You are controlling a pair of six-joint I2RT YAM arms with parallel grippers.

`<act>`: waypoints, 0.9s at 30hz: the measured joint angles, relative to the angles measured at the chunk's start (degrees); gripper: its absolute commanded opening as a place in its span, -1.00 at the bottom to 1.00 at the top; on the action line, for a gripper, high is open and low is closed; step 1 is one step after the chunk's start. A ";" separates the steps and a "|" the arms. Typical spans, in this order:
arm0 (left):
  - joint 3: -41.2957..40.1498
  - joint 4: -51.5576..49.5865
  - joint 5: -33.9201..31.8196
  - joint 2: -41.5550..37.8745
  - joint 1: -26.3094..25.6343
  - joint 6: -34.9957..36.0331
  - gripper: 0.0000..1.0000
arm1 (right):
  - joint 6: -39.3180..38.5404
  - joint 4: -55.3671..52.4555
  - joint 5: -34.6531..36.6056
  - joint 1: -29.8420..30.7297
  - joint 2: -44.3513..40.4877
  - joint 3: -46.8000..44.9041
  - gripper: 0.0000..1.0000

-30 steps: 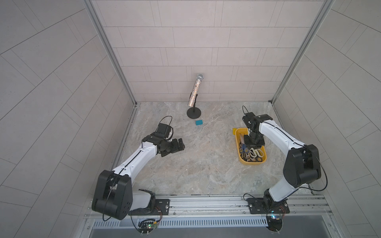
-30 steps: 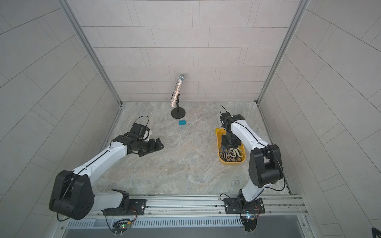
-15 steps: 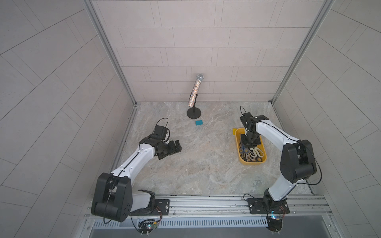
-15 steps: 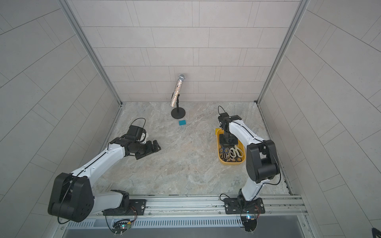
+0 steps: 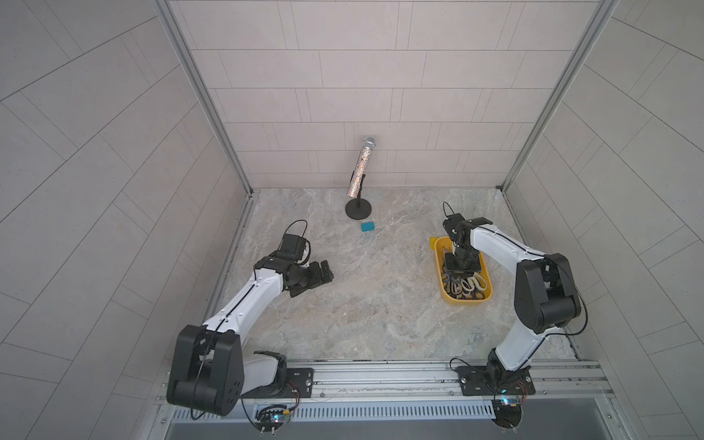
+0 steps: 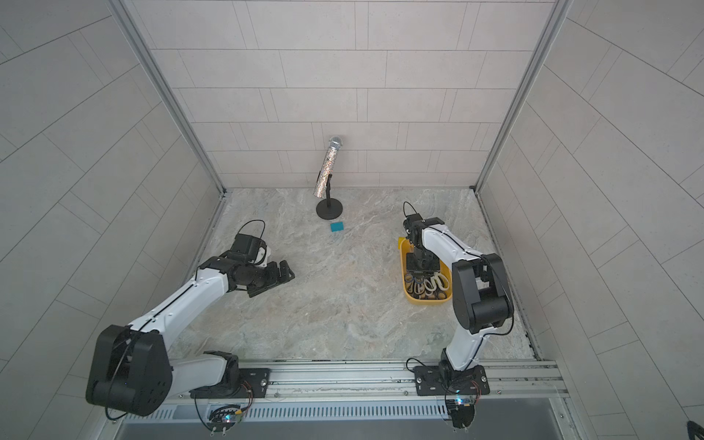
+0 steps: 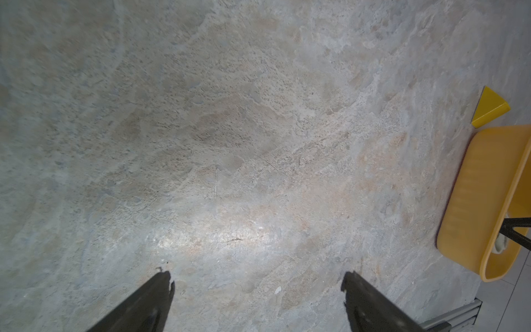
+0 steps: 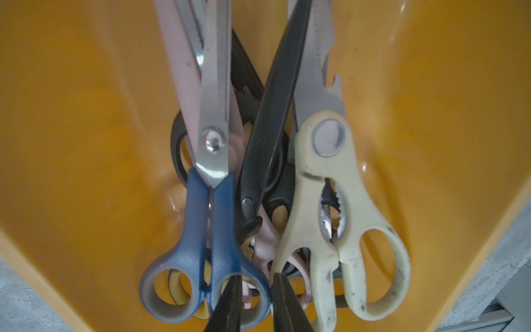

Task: Take the scissors out of the storage box
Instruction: Pick up the scissors from the storage box.

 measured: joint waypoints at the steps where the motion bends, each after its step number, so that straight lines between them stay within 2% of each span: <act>1: -0.09 0.02 0.00 -0.09 0.00 0.00 1.00 | 0.00 0.09 0.02 -0.02 0.11 -0.15 -0.54; 15: -0.94 -0.17 -0.15 -1.86 0.63 -0.02 1.00 | 0.02 1.62 -0.57 -0.37 0.07 -1.53 -0.53; 22: -1.55 -0.20 -0.42 -2.64 0.87 -0.20 1.00 | 0.13 2.89 -1.01 -0.37 -0.81 -3.02 -0.75; 27: -1.92 -0.20 -0.50 -2.75 1.09 -0.26 1.00 | 0.28 3.52 -1.22 -0.66 -1.75 -3.61 -0.83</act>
